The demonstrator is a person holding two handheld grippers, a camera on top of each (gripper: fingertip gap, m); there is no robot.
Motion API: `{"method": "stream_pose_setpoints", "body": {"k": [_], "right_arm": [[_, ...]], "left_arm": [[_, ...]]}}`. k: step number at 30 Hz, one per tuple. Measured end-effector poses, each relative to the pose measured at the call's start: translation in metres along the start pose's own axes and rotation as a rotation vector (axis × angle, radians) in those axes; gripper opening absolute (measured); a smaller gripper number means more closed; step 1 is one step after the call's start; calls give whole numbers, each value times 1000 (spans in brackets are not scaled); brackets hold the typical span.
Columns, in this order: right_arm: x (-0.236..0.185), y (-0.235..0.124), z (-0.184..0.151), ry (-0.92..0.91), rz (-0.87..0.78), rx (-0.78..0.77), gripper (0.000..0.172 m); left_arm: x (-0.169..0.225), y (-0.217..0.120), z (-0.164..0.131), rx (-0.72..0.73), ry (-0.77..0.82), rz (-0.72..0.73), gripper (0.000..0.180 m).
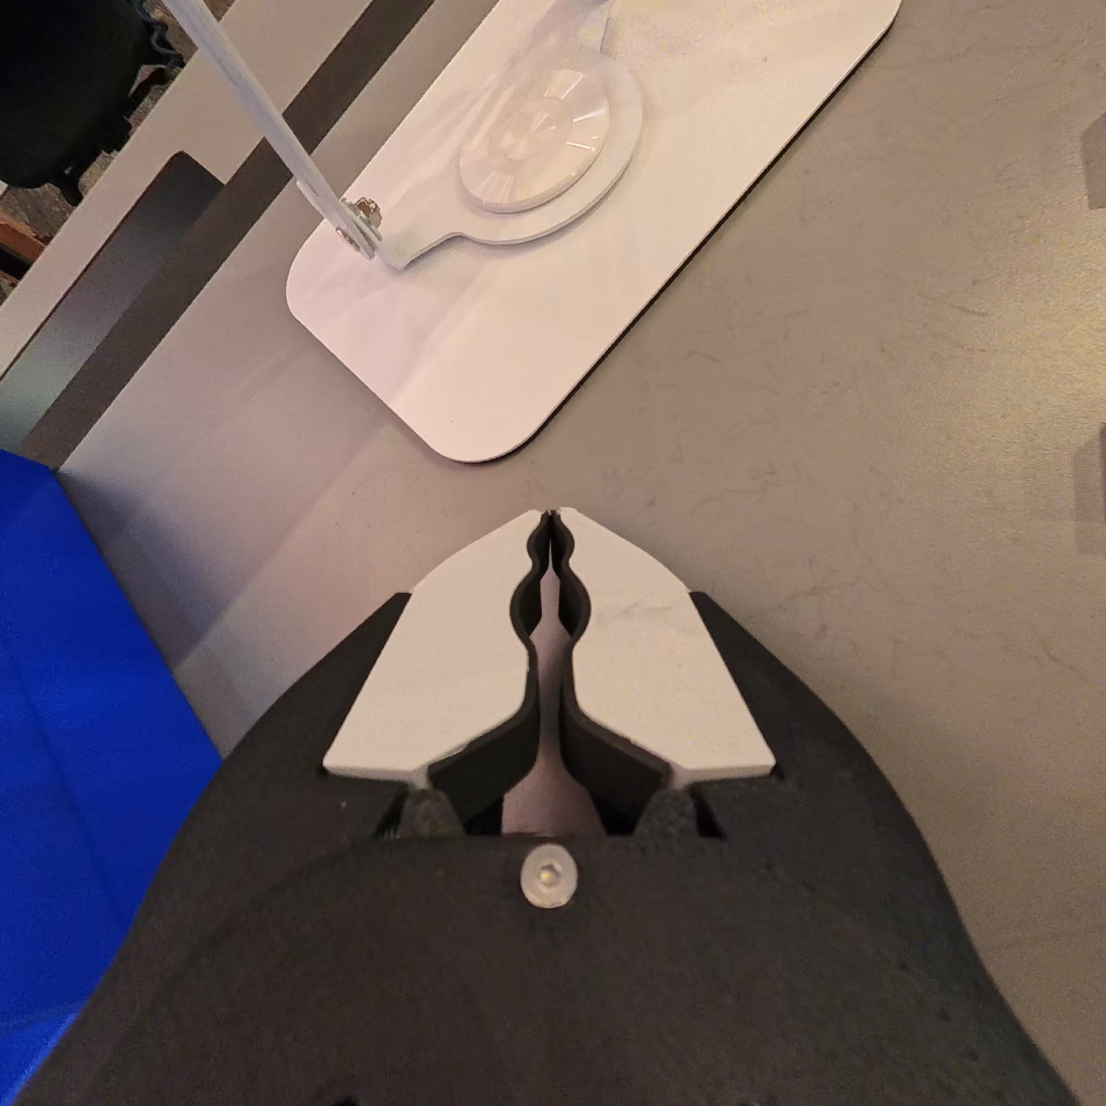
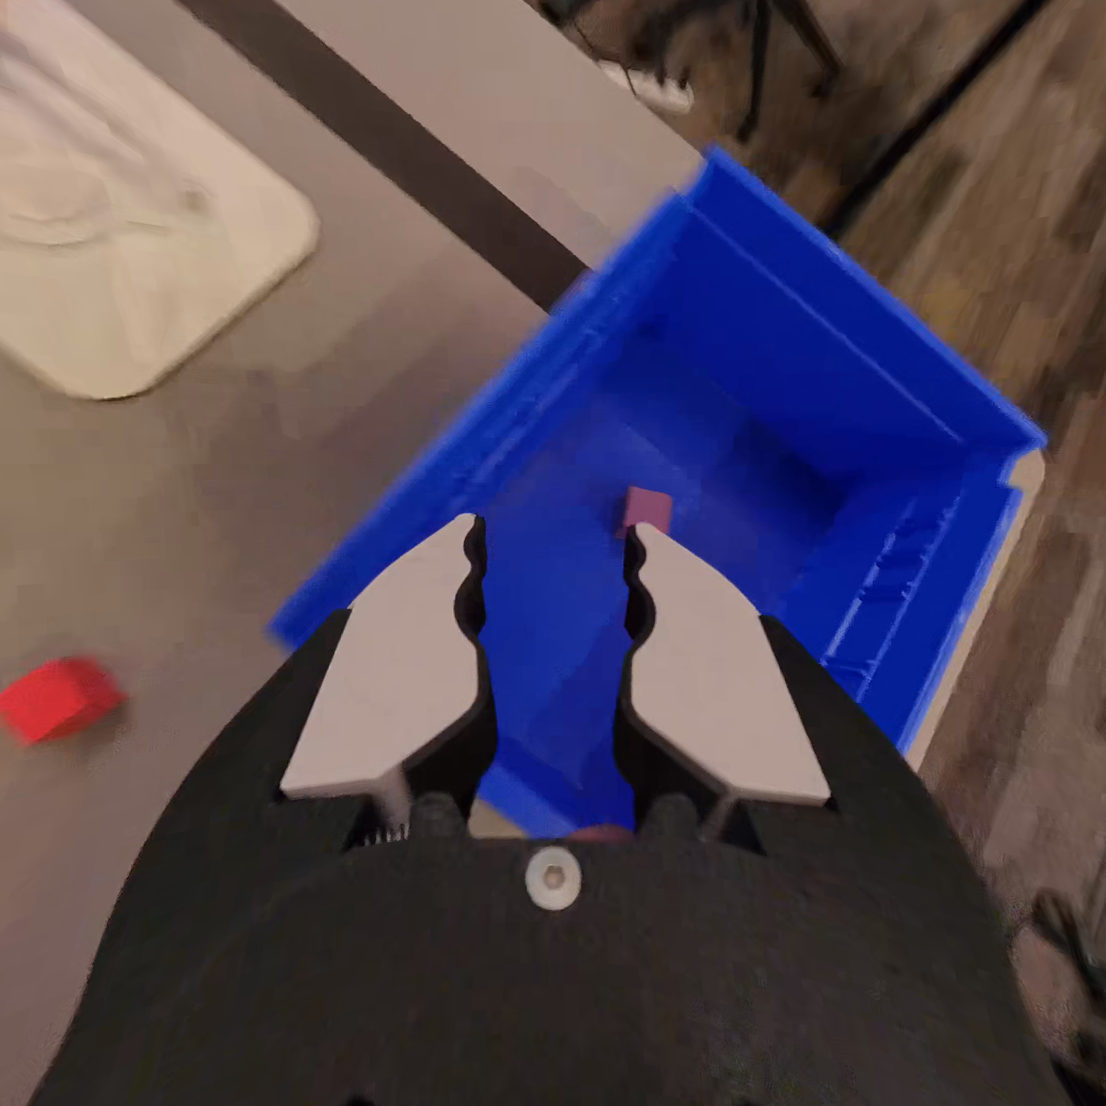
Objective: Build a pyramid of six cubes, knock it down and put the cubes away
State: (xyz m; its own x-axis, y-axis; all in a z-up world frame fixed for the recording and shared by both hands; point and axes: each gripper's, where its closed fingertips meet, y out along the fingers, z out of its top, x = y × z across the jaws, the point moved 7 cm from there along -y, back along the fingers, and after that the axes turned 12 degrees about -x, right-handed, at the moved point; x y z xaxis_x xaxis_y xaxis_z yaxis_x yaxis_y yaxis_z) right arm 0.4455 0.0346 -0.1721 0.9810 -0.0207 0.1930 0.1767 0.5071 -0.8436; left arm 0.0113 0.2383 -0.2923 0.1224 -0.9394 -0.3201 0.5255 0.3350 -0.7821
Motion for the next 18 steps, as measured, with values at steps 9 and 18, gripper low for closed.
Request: {"method": "stream_pose_setpoints", "body": {"k": [9,18], "right_arm": [[-147,-27,-37,-404,287,34,48],[-192,31,-67,-542,417,-208,39]], "left_arm": [[0,0,0,1,4,5,0],[0,0,0,0,5,4,0]]}}
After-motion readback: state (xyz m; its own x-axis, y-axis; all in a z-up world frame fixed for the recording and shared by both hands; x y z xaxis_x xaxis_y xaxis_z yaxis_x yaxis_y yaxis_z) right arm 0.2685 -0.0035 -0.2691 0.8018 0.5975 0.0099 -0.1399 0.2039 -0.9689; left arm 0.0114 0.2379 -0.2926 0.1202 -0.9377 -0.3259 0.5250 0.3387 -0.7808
